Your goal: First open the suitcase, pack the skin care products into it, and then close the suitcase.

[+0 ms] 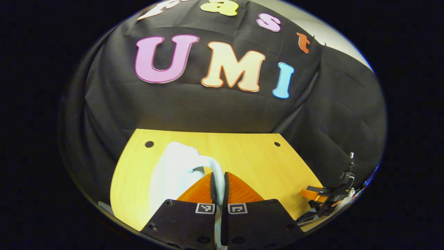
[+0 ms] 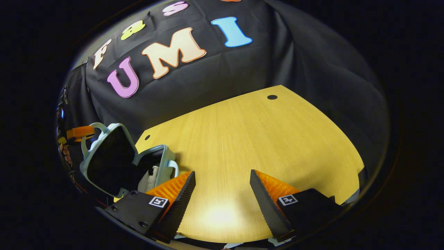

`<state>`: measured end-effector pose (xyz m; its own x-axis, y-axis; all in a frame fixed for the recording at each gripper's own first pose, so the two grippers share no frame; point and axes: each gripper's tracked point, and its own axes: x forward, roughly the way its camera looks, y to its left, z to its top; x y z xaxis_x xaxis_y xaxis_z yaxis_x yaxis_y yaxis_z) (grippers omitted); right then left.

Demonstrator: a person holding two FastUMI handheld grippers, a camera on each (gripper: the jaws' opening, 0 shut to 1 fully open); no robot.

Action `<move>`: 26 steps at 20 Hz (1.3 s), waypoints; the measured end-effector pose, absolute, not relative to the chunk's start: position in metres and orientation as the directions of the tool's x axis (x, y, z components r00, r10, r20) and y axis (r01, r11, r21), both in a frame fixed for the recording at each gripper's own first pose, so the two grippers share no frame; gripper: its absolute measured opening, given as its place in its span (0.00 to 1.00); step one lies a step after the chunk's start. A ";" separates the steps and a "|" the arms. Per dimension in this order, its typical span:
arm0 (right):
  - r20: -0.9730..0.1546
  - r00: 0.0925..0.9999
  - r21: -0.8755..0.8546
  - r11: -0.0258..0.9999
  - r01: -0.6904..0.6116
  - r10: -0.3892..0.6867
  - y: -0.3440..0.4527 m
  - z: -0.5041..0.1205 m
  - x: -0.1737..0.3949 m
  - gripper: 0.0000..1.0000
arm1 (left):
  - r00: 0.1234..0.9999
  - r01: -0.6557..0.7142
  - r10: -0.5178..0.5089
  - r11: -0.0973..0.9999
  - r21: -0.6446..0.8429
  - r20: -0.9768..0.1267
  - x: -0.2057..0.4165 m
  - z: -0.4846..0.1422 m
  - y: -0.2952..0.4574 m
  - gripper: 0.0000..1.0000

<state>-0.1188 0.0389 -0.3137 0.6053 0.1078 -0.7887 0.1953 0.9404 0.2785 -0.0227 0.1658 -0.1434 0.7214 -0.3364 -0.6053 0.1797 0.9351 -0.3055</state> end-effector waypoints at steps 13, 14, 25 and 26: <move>-0.811 0.585 0.212 0.935 0.283 0.007 -0.029 -0.309 -0.151 0.99 | 0.534 0.214 -0.456 0.888 -0.408 -0.712 -0.042 -0.257 0.042 0.00; -0.814 0.581 0.206 0.935 0.288 0.000 -0.034 -0.310 -0.153 0.96 | 0.521 0.211 -0.456 0.888 -0.409 -0.721 -0.045 -0.267 0.037 0.00; -0.803 0.596 0.191 0.942 0.278 -0.013 -0.075 -0.303 -0.156 0.99 | 0.518 0.144 -0.259 0.966 -0.215 -0.815 -0.053 -0.341 0.018 0.13; -0.796 0.605 0.197 0.946 0.258 0.000 -0.076 -0.301 -0.151 0.99 | 0.551 0.132 -0.244 0.970 -0.206 -0.798 -0.048 -0.335 0.013 0.27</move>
